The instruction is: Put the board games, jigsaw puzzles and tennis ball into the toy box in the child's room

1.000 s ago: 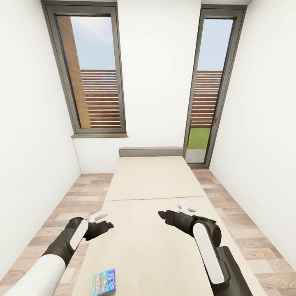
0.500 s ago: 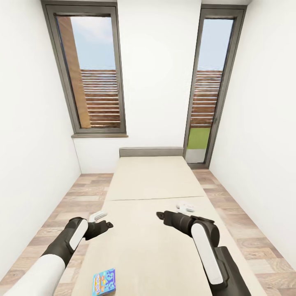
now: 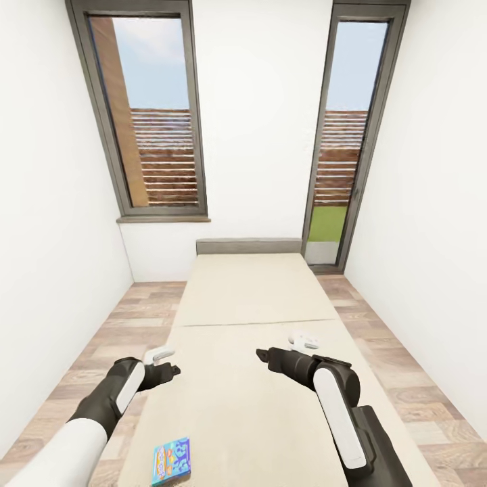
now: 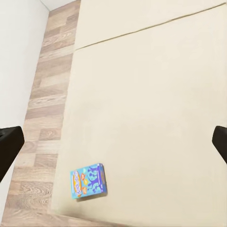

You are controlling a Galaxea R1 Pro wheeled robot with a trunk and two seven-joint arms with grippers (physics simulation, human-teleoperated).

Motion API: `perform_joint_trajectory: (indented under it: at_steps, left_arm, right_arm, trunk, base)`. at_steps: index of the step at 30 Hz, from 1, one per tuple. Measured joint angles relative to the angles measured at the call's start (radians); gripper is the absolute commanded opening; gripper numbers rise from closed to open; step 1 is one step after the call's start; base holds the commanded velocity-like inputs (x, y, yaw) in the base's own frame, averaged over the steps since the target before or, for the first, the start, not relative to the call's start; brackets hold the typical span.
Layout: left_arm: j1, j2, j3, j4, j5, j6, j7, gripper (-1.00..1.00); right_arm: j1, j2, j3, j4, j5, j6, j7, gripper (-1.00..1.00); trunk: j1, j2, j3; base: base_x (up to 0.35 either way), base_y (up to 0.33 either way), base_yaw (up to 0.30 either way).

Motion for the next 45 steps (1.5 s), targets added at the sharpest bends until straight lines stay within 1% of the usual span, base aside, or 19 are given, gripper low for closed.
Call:
perform_joint_trajectory:
  at_steps: [2, 8, 15, 45]
  left_arm:
    - [0.0, -0.002, 0.001, 0.0, -0.024, -0.005, 0.0, 1.0]
    - [0.0, -0.005, 0.001, 0.0, -0.047, -0.008, 0.001, 1.0]
    - [0.0, 0.001, 0.001, 0.0, -0.051, -0.006, 0.001, 1.0]
    - [0.0, 0.002, 0.003, 0.0, -0.05, -0.018, 0.0, 1.0]
  right_arm:
    - [0.0, 0.0, 0.0, 0.0, 0.0, 0.0, 0.0, 1.0]
    - [0.0, 0.0, 0.001, 0.0, 0.0, 0.0, 0.0, 1.0]
    - [0.0, 0.0, 0.002, 0.0, 0.0, 0.0, 0.0, 1.0]
    - [0.0, 0.0, 0.002, 0.0, -0.002, 0.0, 0.002, 1.0]
  trunk:
    - [0.0, 0.0, -0.003]
    - [0.0, 0.0, -0.013]
    - [0.0, 0.0, -0.025]
    - [0.0, 0.0, -0.074]
  base:
    - [0.0, 0.0, 0.0]
    - [0.0, 0.0, 0.0]
    - [0.0, 0.0, 0.0]
    - [0.0, 0.0, 0.0]
